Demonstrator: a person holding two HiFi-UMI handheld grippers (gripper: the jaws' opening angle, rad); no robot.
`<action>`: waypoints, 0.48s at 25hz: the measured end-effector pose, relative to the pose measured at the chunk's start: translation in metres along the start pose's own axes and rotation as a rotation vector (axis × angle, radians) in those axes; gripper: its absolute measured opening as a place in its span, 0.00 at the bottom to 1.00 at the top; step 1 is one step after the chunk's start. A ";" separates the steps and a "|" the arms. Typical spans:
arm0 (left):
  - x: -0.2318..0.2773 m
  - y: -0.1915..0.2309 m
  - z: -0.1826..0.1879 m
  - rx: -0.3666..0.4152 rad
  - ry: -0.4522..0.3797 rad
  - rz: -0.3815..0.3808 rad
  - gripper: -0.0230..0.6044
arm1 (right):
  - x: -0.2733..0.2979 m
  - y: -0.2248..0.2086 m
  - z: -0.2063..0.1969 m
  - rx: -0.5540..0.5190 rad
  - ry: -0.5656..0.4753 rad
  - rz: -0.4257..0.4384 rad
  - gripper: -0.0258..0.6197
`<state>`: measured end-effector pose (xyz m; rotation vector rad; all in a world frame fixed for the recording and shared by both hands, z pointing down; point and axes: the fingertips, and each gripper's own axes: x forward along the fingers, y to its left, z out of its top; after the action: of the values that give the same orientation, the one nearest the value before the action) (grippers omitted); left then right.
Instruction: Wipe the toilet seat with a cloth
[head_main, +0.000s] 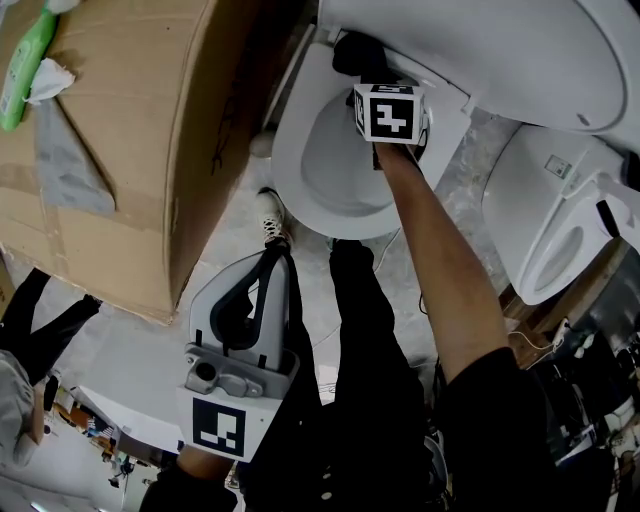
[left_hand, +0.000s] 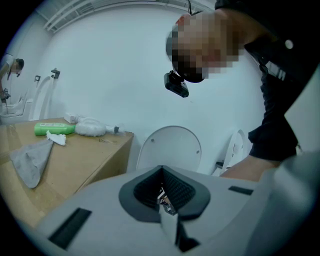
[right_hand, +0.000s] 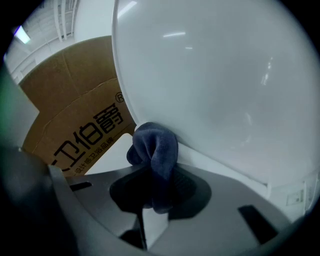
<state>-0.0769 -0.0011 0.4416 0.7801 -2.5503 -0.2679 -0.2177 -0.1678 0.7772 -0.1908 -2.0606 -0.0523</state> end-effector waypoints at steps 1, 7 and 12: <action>0.000 -0.001 0.000 0.002 0.000 -0.002 0.05 | -0.001 -0.003 -0.001 0.011 -0.002 -0.007 0.15; 0.003 -0.007 0.000 0.013 0.006 -0.011 0.05 | -0.008 -0.023 -0.011 0.093 -0.013 -0.035 0.15; 0.005 -0.015 0.001 0.020 0.006 -0.022 0.05 | -0.014 -0.039 -0.021 0.159 -0.014 -0.059 0.15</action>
<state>-0.0744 -0.0164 0.4379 0.8156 -2.5441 -0.2465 -0.1989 -0.2107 0.7770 -0.0321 -2.0737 0.0769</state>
